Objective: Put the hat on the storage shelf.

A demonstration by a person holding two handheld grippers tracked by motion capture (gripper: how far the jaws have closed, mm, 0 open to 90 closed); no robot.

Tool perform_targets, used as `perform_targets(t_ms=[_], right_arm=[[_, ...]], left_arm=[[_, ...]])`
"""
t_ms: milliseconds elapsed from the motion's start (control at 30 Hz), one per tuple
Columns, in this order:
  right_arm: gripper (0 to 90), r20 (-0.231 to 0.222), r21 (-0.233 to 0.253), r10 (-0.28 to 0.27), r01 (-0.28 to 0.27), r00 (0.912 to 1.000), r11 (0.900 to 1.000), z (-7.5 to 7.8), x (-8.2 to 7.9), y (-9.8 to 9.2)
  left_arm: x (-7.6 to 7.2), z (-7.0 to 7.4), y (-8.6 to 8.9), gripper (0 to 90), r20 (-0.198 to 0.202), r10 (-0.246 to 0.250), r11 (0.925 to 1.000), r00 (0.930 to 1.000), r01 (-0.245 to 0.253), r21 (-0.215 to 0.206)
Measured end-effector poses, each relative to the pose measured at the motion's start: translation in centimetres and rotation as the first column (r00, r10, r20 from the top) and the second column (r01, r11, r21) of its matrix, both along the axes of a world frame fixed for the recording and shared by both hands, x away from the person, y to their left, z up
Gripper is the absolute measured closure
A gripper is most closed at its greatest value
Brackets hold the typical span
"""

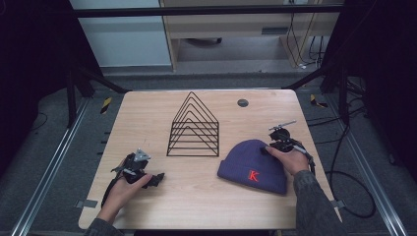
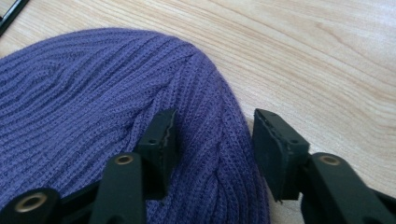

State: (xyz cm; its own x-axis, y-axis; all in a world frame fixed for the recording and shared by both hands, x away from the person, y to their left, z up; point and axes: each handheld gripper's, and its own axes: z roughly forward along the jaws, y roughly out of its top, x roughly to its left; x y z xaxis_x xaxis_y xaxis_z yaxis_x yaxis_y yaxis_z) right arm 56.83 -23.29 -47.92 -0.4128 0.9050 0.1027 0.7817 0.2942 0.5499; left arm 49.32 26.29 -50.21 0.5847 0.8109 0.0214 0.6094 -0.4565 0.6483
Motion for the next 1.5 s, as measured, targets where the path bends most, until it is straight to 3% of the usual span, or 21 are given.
perform_targets(t_ms=[467, 633, 767, 933, 967, 1000, 1100, 1233, 1300, 1500], right_arm=[[74.7, -0.017, -0.018, 0.056, -0.056, 0.9983, 0.998, 0.2, -0.2, 0.7], [76.8, 0.008, -0.015, 0.085, -0.085, 0.9964, 0.996, 1.0, -0.7, 1.0], [77.1, 0.061, -0.004, 0.107, -0.107, 0.9924, 0.994, 2.5, -1.7, 1.2], [77.1, 0.159, 0.016, 0.155, -0.159, 0.9751, 0.987, 5.5, -3.9, 1.5], [77.1, 0.159, 0.016, 0.155, -0.159, 0.9751, 0.987, 5.5, -3.9, 1.5], [77.2, 0.195, 0.023, 0.176, -0.184, 0.9648, 0.983, 6.5, -4.8, 1.6], [77.1, 0.231, 0.031, 0.198, -0.211, 0.9526, 0.977, 7.6, -5.9, 1.8], [77.1, 0.255, 0.034, 0.217, -0.233, 0.9422, 0.972, 8.6, -6.9, 2.1], [77.1, 0.280, 0.024, 0.245, -0.262, 0.9283, 0.965, 9.6, -7.6, 2.5], [77.5, 0.314, 0.017, 0.286, -0.306, 0.9054, 0.952, 11.5, -8.7, 3.3]], left_arm=[[0.1, 0.1, -0.1, 0.0, -0.004, 0.000, 1.0000, 1.0000, 0.000, 0.004], [0.1, 0.2, -0.1, 0.0, -0.024, -0.009, 0.9999, 0.9997, 0.010, 0.013], [0.2, 0.4, 0.1, 3.1, -0.021, -0.007, 1.0000, 0.9997, 0.008, 0.002], [0.3, 1.0, 0.5, 6.4, 0.019, 0.023, 0.9980, 0.9996, -0.022, -0.059], [0.3, 1.0, 0.5, 7.1, 0.019, 0.023, 0.9980, 0.9996, -0.022, -0.059], [0.2, 1.3, 0.6, 7.8, 0.033, 0.024, 0.9966, 0.9992, -0.021, -0.079], [0.0, 1.5, 0.5, 9.3, 0.047, 0.017, 0.9946, 0.9988, -0.012, -0.103], [-0.1, 1.6, 0.4, 9.3, 0.060, 0.007, 0.9939, 0.9982, 0.000, -0.110], [-0.2, 1.8, 0.3, 9.4, 0.070, 0.002, 0.9932, 0.9975, 0.006, -0.117], [-0.5, 2.5, 0.6, 10.8, 0.091, 0.000, 0.9892, 0.9959, 0.013, -0.146]])
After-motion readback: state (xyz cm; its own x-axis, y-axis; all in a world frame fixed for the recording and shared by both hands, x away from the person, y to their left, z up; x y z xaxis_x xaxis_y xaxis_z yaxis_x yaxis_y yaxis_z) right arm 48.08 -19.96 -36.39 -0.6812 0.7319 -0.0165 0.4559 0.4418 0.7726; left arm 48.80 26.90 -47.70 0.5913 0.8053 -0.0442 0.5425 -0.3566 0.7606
